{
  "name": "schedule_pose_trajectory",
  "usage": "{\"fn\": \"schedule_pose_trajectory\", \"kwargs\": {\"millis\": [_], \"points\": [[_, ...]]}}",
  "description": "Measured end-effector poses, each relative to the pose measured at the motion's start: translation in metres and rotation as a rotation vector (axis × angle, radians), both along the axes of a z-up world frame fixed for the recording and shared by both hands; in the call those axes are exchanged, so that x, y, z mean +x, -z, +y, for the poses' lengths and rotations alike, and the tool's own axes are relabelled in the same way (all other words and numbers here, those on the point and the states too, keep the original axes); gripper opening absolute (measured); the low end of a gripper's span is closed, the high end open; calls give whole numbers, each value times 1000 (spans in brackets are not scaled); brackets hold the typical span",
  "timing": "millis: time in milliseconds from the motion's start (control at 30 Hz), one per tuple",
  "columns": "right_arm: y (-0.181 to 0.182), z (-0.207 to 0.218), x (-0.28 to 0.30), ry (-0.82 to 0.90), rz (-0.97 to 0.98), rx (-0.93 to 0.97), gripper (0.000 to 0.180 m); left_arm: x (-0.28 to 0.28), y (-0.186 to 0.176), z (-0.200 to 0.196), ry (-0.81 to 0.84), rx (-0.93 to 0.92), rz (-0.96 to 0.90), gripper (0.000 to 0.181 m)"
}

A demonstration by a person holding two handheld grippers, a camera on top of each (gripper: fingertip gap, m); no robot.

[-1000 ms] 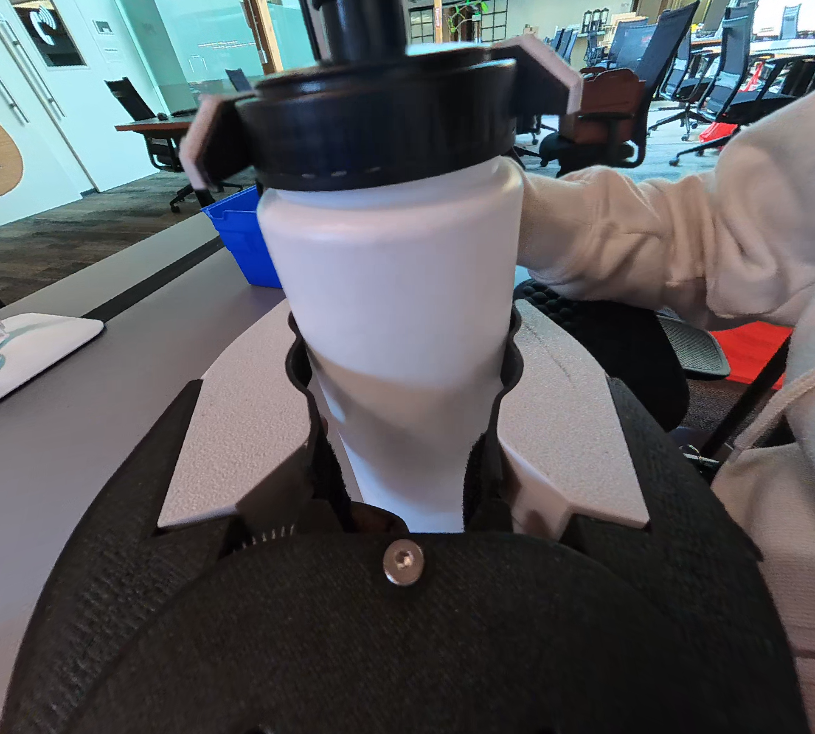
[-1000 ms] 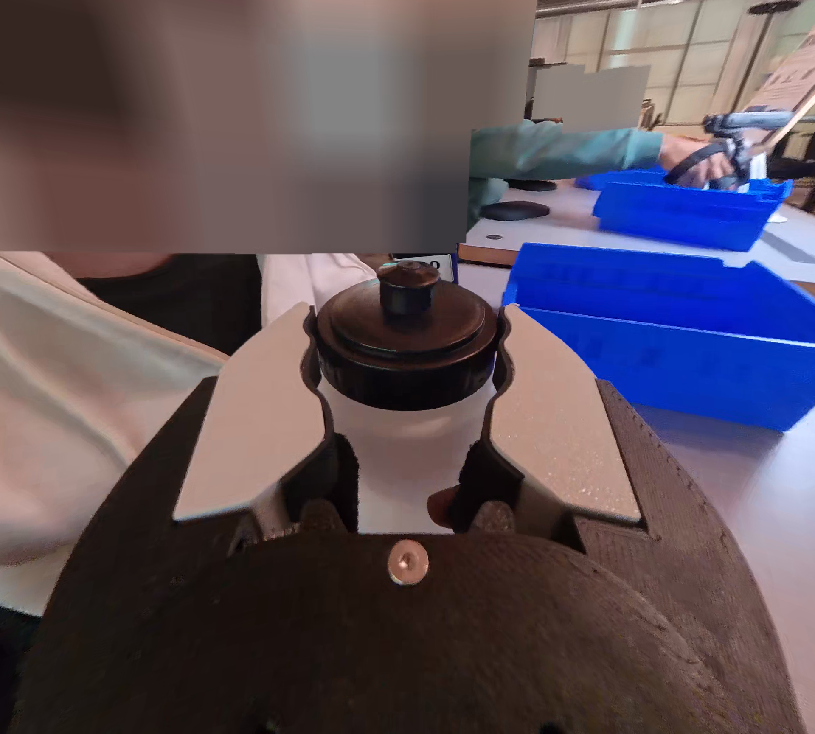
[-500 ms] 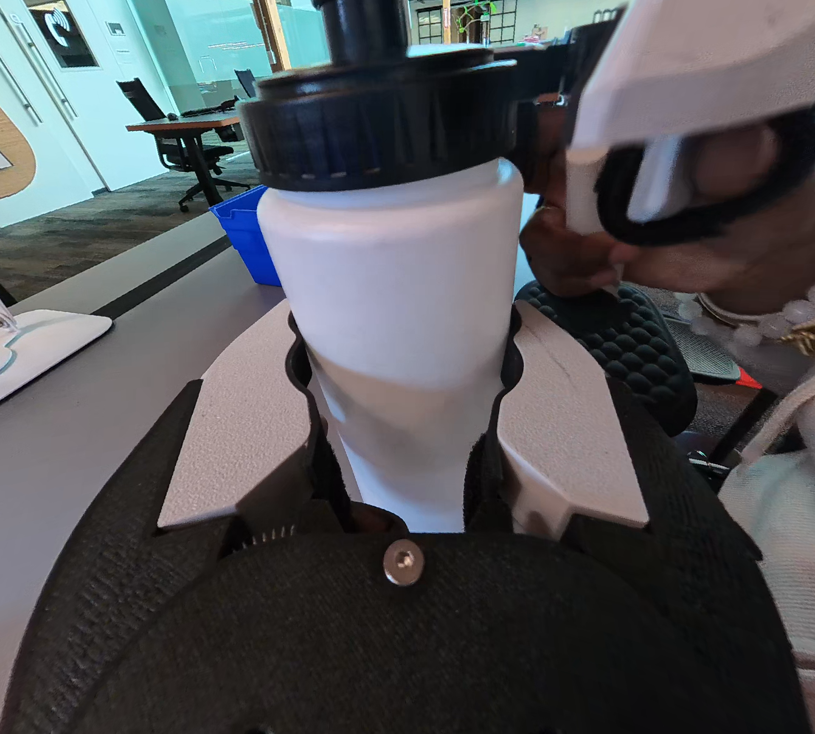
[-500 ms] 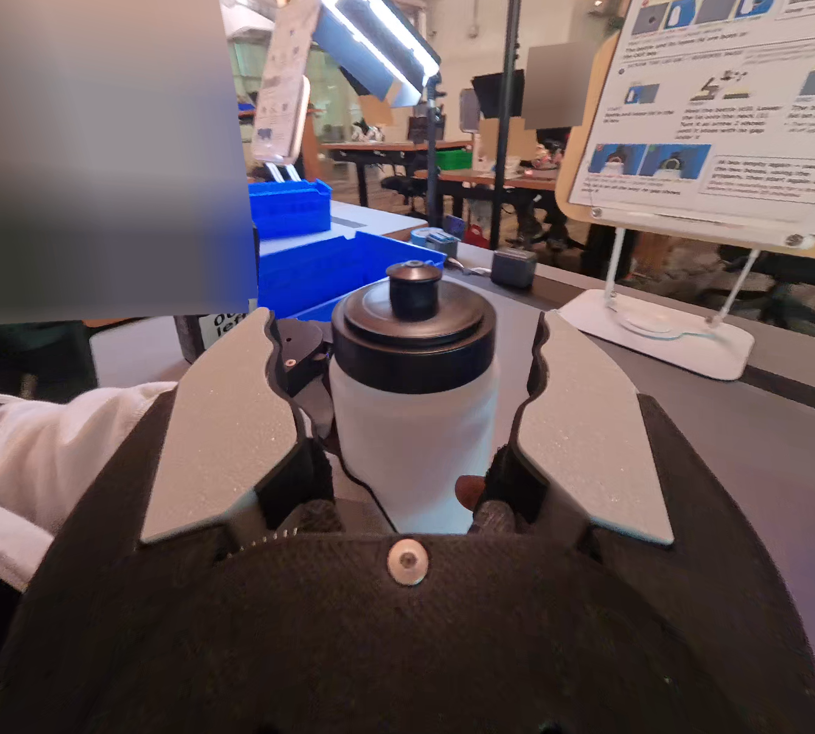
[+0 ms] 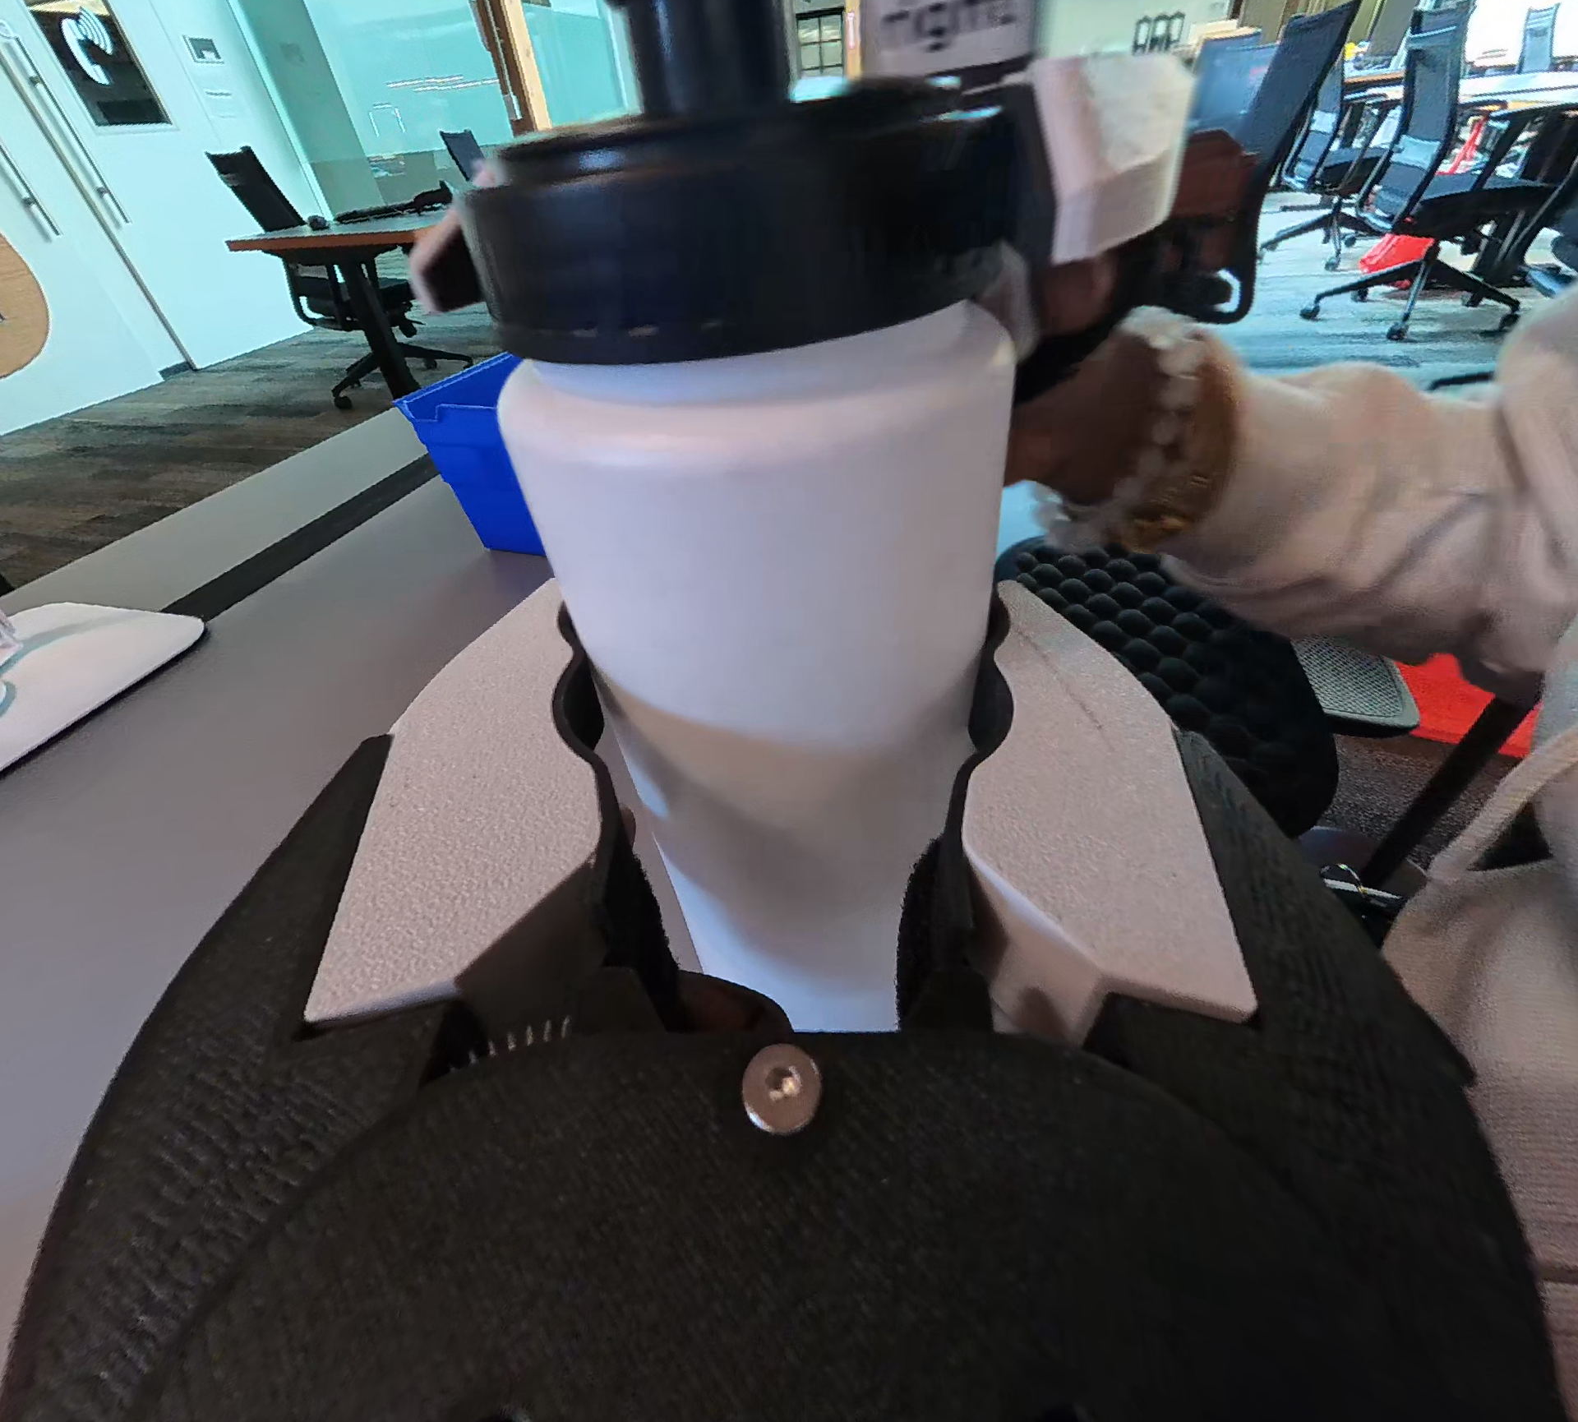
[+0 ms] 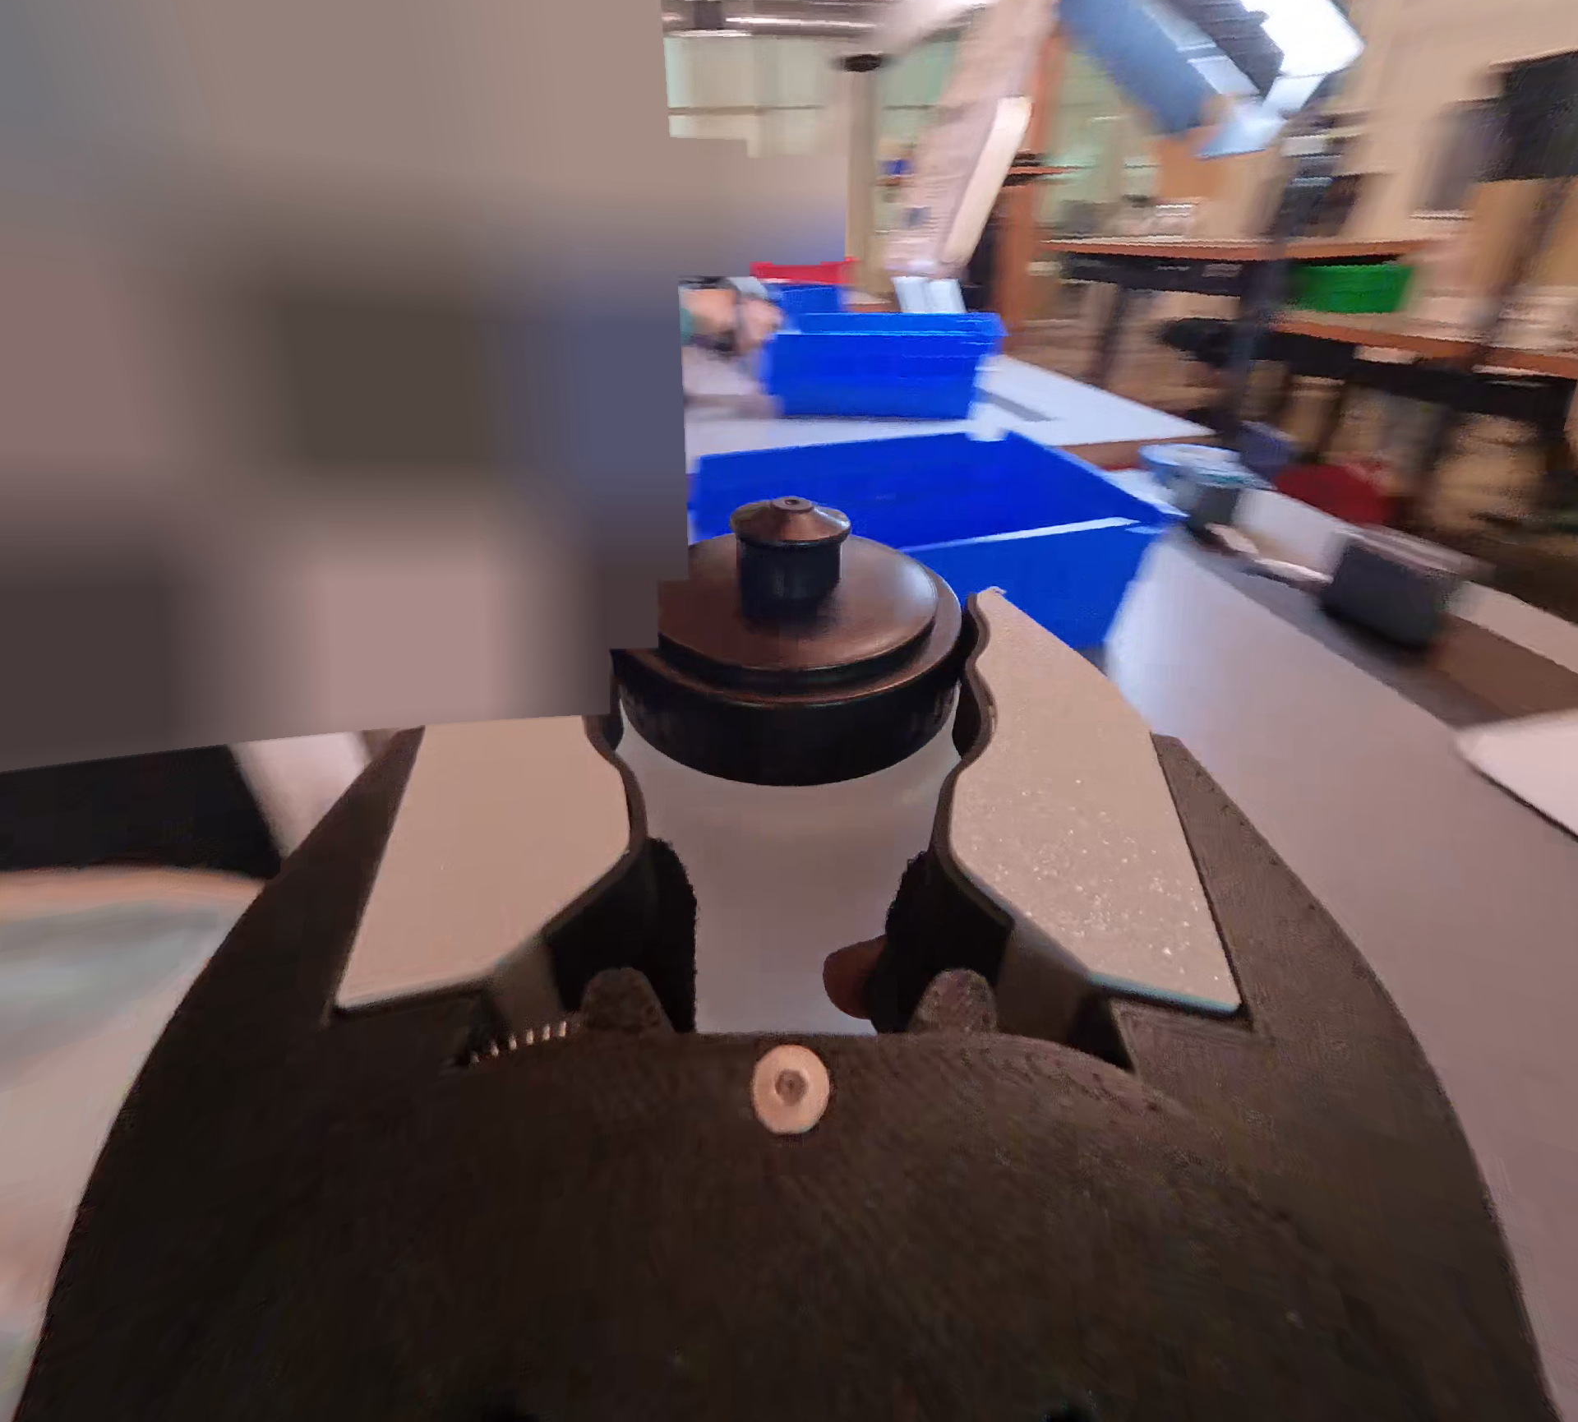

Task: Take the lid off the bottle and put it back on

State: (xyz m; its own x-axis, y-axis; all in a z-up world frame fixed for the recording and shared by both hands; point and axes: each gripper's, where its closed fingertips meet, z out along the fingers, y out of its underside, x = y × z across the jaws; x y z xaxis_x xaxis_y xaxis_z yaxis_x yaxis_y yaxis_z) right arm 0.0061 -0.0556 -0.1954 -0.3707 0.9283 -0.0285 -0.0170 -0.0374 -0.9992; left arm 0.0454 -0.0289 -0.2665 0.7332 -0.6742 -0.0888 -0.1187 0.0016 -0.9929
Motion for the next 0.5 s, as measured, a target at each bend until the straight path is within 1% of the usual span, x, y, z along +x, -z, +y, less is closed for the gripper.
{"fn": "schedule_pose_trajectory", "kwargs": {"millis": [67,133,200,233,300,367,433,500], "points": [[-1,-6,5,-257,11,-8,77,2,0,-1,8,-1,-1,87],[-2,-9,10,-473,29,-39,77,3,0,0,10,-2,-3,87],[-2,-11,12,-599,42,-55,77,3,0,-1,13,-1,-3,87],[-2,-12,13,-630,42,-56,77,3,0,-1,12,1,-3,86],[-2,-12,12,-618,44,-48,77,3,0,-1,12,2,-4,87],[-3,-10,11,-527,61,-46,79,3,0,-1,11,0,-3,87],[-8,-4,10,-386,96,-62,99,3,0,-1,11,0,-3,87],[-10,4,8,-212,102,-61,105,3,0,-1,8,2,-3,87]]}}
